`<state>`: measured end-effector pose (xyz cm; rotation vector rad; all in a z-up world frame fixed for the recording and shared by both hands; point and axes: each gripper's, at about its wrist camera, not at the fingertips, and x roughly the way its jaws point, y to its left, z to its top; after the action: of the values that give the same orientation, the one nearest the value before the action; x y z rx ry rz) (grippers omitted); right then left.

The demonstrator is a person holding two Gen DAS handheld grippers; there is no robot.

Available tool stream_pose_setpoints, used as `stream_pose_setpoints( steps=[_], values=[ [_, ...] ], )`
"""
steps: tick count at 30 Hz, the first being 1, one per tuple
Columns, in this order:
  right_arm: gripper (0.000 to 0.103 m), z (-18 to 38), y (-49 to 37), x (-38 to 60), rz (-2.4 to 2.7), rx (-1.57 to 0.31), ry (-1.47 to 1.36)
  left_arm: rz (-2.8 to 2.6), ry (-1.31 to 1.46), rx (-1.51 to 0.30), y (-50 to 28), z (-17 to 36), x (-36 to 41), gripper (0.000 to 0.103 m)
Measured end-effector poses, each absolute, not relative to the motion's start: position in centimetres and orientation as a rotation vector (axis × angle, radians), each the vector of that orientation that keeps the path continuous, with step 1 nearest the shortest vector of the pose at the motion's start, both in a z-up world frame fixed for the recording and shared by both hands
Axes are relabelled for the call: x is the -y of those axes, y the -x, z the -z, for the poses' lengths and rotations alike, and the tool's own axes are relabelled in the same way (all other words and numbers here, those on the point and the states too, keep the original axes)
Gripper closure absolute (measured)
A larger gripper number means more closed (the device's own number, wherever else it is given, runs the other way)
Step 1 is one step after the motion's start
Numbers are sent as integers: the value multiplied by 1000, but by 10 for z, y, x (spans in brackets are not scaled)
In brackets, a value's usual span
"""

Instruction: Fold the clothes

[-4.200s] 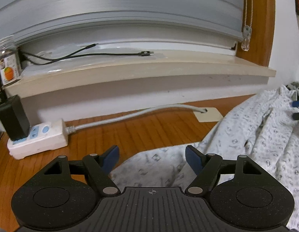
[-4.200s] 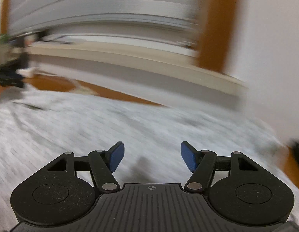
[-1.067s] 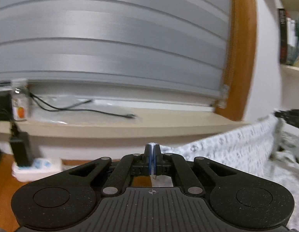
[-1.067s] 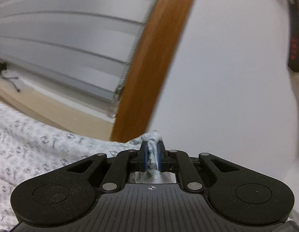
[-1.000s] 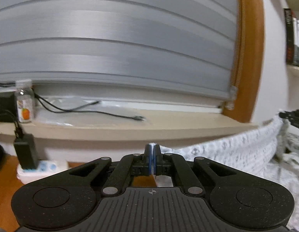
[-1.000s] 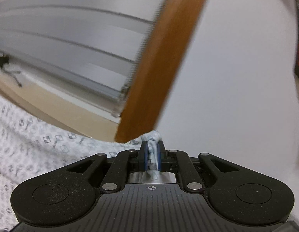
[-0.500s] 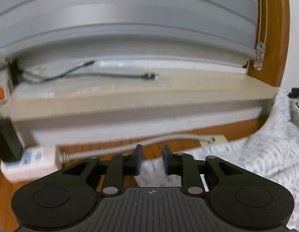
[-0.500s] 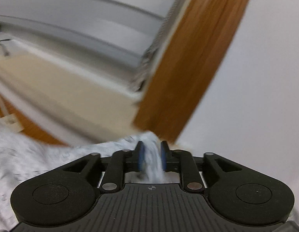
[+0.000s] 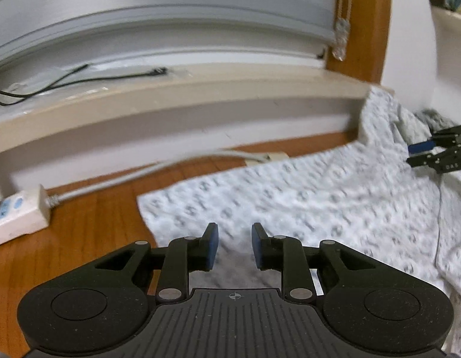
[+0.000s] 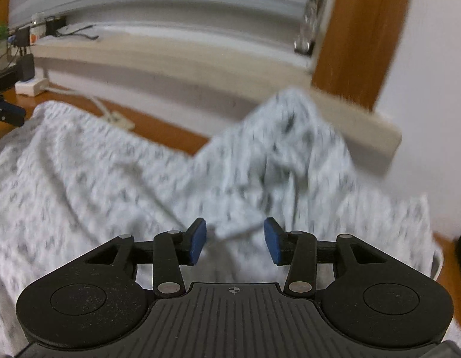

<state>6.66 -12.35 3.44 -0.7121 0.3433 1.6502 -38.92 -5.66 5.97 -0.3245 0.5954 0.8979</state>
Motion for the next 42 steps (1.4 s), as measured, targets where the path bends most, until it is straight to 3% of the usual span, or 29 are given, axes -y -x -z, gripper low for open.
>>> stream_pose_setpoints(
  steps=[10,23,36,40,42],
  values=[
    [58,-37,-71,161,-1723,-353,590,-911,271,-655,375,-43,47,80],
    [58,-54,94,165,-2132,-292,691,-957,209,-710,340,-44,1,81],
    [60,-48,192,193,-2337,-296,850,-947,235,-681,341,-43,-4,81],
    [68,-41,195,198,-2351,-321,886,-943,241,-675,343,-43,-5,81],
    [79,-37,194,200,-2361,-324,914,-943,242,-674,343,-42,-5,81]
  ],
)
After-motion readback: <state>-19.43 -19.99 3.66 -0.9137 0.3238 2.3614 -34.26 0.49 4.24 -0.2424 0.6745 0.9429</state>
